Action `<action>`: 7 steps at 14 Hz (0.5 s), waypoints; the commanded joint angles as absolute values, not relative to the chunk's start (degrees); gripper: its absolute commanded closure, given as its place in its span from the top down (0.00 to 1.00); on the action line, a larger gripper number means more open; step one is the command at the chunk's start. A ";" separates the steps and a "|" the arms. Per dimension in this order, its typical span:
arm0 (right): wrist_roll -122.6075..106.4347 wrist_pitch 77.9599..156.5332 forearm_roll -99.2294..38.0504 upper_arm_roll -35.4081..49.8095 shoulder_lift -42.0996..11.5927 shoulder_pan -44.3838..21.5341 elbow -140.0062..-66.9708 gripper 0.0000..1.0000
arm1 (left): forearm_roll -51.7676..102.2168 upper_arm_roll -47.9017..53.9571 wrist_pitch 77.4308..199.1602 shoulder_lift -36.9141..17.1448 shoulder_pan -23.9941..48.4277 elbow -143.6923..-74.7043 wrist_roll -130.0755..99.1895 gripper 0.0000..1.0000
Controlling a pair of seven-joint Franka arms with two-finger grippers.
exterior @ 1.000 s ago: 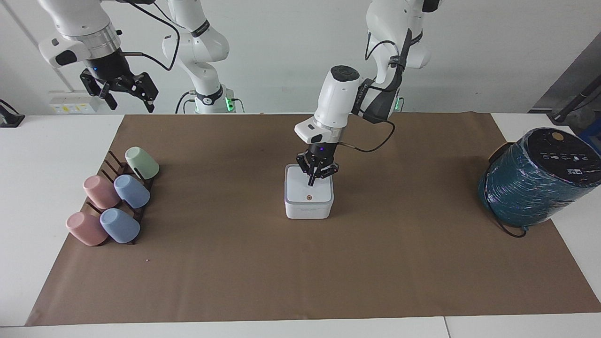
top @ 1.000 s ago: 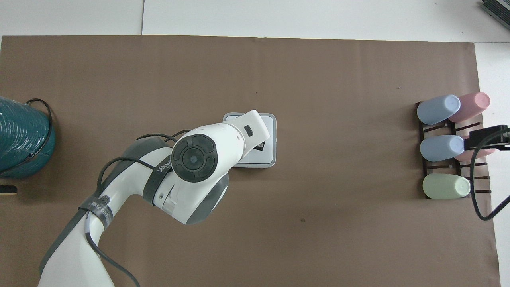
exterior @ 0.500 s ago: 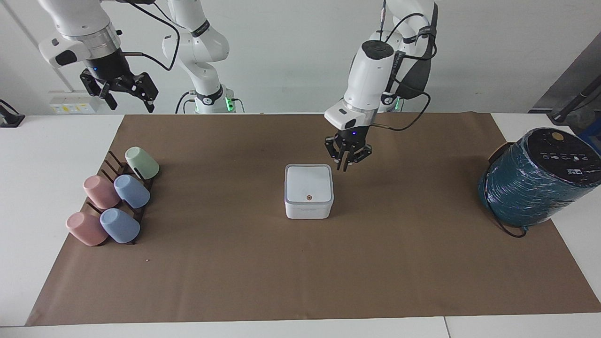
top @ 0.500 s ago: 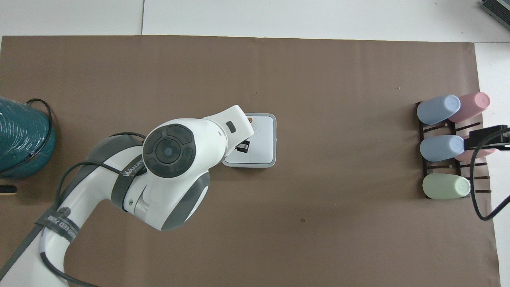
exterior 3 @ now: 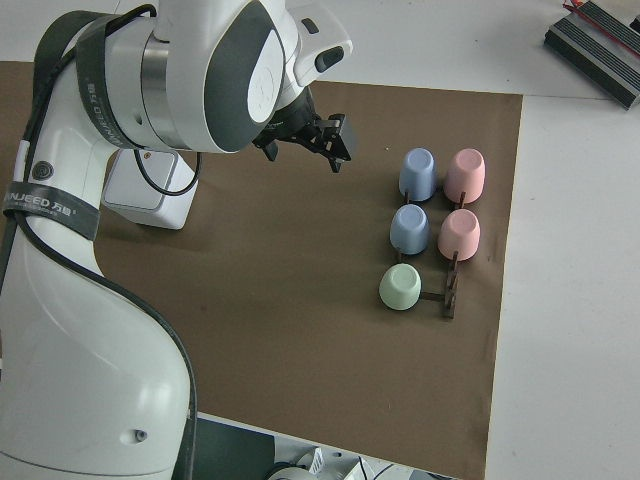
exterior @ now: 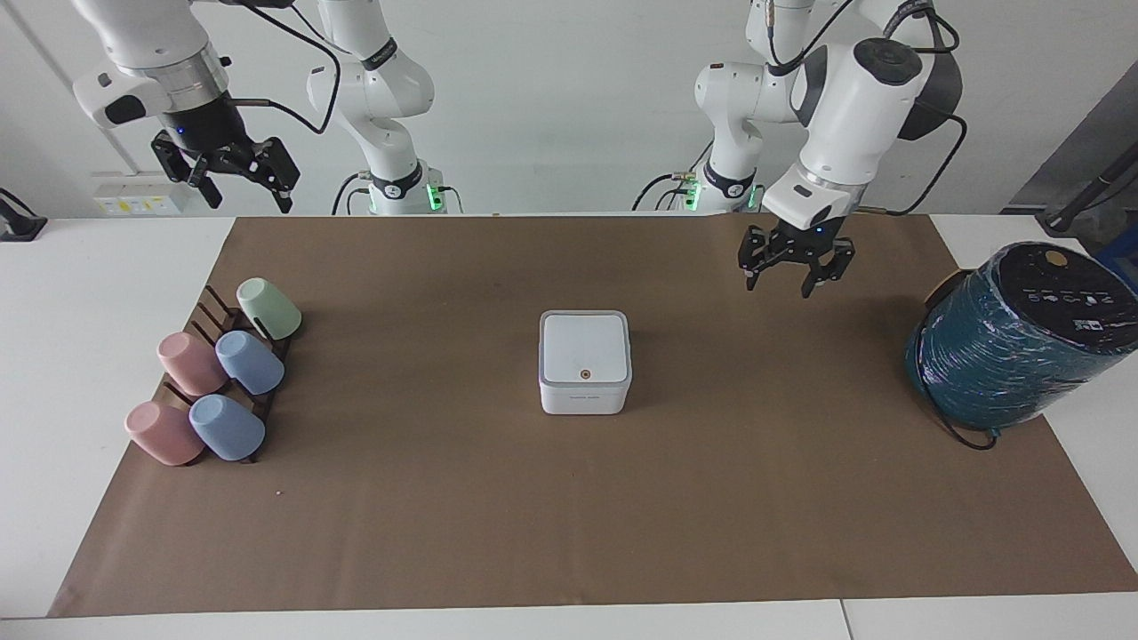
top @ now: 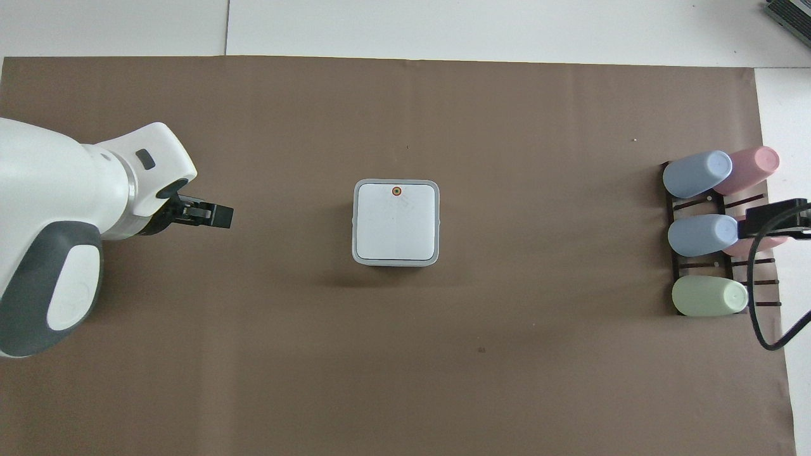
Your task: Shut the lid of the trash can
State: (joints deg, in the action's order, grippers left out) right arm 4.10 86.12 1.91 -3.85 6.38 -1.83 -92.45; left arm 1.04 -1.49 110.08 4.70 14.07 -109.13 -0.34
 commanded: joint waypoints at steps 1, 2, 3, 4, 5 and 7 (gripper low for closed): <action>4.22 86.84 2.02 -3.52 7.91 -1.49 -94.22 1.00 | 0.53 -1.05 107.06 6.15 10.56 -108.64 0.26 1.00; 4.13 86.84 2.02 -3.52 7.91 -1.49 -94.22 1.00 | 0.53 -1.05 105.22 6.07 9.68 -106.89 0.87 1.00; 4.22 86.84 2.02 -3.52 7.91 -1.49 -94.22 1.00 | 0.53 -1.32 103.47 5.80 9.06 -105.31 2.10 1.00; 4.22 86.84 2.02 -3.52 7.91 -1.49 -94.22 1.00 | 0.70 -1.58 102.06 5.63 8.36 -103.81 3.24 1.00; 4.22 86.84 2.02 -3.52 7.91 -1.49 -94.22 1.00 | 1.05 -1.58 100.39 5.10 6.70 -101.88 4.03 1.00; 4.13 86.84 2.02 -3.52 7.91 -1.49 -94.22 1.00 | 3.77 -1.58 95.82 3.18 4.76 -96.62 4.04 1.00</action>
